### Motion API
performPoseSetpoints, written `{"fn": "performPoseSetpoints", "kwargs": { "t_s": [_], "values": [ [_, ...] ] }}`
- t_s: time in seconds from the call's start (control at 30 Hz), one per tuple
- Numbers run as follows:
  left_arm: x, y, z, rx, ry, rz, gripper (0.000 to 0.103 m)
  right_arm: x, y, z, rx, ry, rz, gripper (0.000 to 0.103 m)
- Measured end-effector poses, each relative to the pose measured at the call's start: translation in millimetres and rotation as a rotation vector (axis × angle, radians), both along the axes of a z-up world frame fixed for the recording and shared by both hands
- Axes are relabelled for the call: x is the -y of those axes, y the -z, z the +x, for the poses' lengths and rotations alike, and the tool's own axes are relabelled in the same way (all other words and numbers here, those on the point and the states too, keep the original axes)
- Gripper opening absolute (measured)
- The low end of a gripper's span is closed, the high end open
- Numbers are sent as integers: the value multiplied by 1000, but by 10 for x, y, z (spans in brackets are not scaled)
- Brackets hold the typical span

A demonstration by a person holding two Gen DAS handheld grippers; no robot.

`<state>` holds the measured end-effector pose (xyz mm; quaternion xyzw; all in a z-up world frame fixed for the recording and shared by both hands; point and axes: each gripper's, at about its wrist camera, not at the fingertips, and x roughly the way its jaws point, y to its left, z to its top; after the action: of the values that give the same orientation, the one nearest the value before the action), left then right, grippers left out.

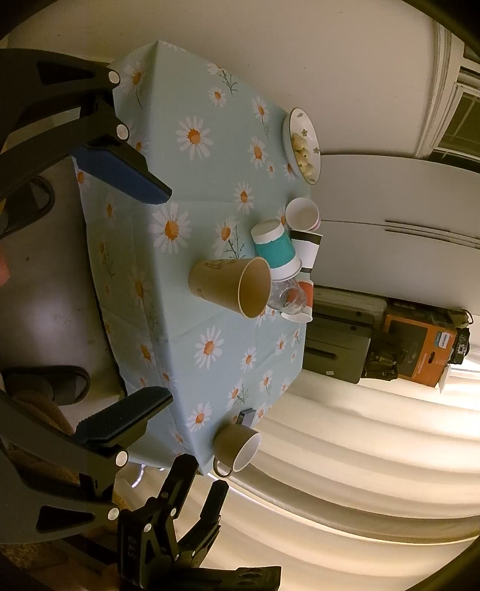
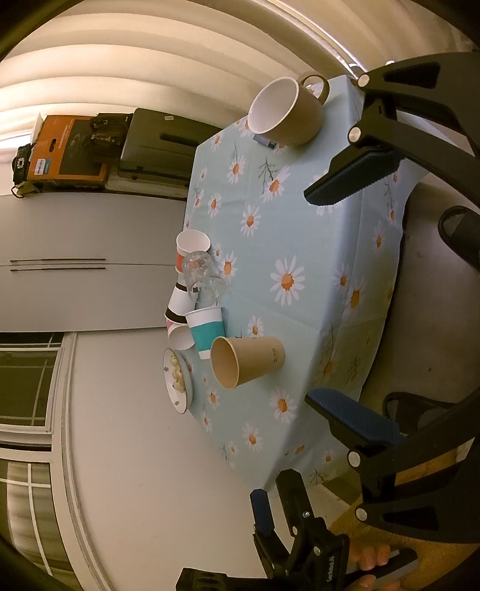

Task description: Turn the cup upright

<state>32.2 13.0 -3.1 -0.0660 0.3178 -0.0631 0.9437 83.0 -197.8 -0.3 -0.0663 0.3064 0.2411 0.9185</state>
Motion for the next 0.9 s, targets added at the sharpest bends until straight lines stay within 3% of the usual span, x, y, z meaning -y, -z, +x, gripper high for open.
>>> {"fn": "performPoseSetpoints", "kwargs": {
  "t_s": [0.9],
  "values": [
    [-14,1,7,1,2,0,96,-2,6,0,-5,0,-2,98]
  ]
}}
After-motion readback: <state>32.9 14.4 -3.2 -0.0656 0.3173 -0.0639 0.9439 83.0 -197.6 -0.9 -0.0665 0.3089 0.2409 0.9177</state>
